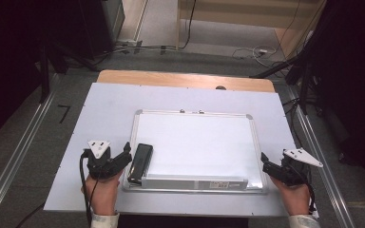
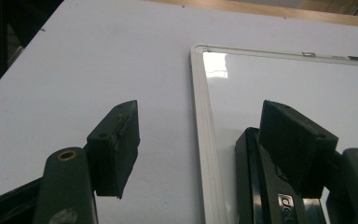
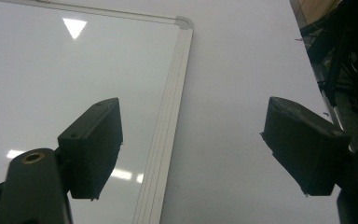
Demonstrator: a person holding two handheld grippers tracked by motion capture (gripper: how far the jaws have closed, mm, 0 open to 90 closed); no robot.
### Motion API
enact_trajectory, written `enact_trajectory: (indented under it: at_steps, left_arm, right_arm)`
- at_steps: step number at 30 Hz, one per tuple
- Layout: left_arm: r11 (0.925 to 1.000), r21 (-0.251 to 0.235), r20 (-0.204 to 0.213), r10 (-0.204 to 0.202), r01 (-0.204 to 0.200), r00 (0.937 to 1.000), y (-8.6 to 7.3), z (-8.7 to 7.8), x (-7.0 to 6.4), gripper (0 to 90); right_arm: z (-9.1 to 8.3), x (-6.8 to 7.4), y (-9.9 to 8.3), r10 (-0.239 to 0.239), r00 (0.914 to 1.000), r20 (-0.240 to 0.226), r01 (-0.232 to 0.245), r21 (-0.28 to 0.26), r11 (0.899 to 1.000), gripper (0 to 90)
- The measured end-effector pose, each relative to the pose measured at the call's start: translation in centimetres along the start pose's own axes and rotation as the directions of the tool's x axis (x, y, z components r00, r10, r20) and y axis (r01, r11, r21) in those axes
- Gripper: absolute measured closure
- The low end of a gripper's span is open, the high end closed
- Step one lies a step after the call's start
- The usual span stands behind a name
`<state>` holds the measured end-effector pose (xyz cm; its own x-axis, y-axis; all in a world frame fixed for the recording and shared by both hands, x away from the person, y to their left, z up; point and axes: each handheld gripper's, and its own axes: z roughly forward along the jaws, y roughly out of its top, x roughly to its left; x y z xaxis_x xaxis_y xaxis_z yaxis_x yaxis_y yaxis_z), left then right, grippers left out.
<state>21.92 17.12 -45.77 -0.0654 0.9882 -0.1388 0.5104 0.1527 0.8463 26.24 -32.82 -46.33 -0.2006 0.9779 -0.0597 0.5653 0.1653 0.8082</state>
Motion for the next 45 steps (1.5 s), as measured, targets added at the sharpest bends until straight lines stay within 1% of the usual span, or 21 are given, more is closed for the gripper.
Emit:
enact_trajectory:
  at_steps: [4,7,9,11,12,14,17,23,30,32,34,38,45]
  left_arm:
    - [1.0000,0.005,-0.011,0.002,-0.002,0.9999,-0.1,0.0,0.3,29.2]
    - [1.0000,0.007,-0.011,-0.006,0.006,0.9999,-0.2,0.0,0.5,29.5]
    - [1.0000,0.007,-0.014,-0.002,0.002,0.9999,-0.2,0.0,0.6,32.2]
    - [1.0000,0.006,-0.021,-0.002,0.002,0.9998,-0.3,0.0,0.6,37.7]
    - [1.0000,0.009,-0.022,-0.001,0.001,0.9998,-0.3,0.0,0.6,38.1]
    - [0.9999,0.015,-0.026,0.003,-0.002,0.9997,-0.4,0.1,0.7,37.9]
    - [0.9999,0.013,-0.035,-0.005,0.005,0.9994,-0.5,0.1,0.8,37.9]
    - [0.9998,0.009,-0.053,-0.019,0.020,0.9984,-0.6,-0.1,1.7,35.7]
    - [0.9983,-0.002,-0.091,-0.058,0.058,0.9942,-0.9,-0.6,3.7,35.6]
    - [0.9980,0.001,-0.099,-0.062,0.062,0.9931,-1.1,-0.7,4.3,35.6]
    - [0.9975,-0.006,-0.108,-0.071,0.071,0.9916,-1.2,-0.8,4.7,35.6]
    - [0.9971,-0.009,-0.112,-0.076,0.075,0.9908,-1.4,-1.0,5.3,35.4]
    - [0.9977,-0.014,-0.101,-0.068,0.067,0.9925,-1.5,-1.2,5.3,29.5]
  right_arm:
    - [0.0,0.0,0.0,0.001,1.0000,0.001,-0.001,0.000,1.000,18.3]
    - [0.0,0.0,0.0,0.000,1.0000,0.001,0.000,0.000,1.000,18.4]
    - [0.0,0.0,0.0,0.001,1.0000,0.001,-0.001,0.000,1.000,18.3]
    - [0.0,0.0,0.0,0.001,1.0000,0.001,-0.001,0.000,1.000,18.3]
    - [0.0,0.0,0.0,0.000,1.0000,0.001,0.000,0.000,1.000,18.3]
    - [0.0,0.0,0.0,0.000,1.0000,0.002,0.000,0.000,1.000,18.3]
    - [0.0,0.0,0.0,-0.001,1.0000,0.001,0.001,-0.002,1.000,18.3]
    - [-0.1,-0.1,0.0,-0.002,1.0000,-0.001,0.002,-0.003,1.000,18.3]
    - [0.0,-0.1,0.0,0.001,1.0000,0.000,-0.001,-0.004,1.000,18.3]
    - [0.0,-0.1,0.0,0.000,1.0000,0.000,0.000,-0.004,1.000,18.3]
    - [0.0,-0.1,0.0,0.000,1.0000,0.001,0.000,-0.001,1.000,18.4]
    - [0.0,-0.1,0.0,0.000,1.0000,0.002,0.000,-0.002,1.000,18.3]
    - [-0.1,-0.1,0.0,0.000,1.0000,0.003,0.000,-0.005,1.000,18.4]
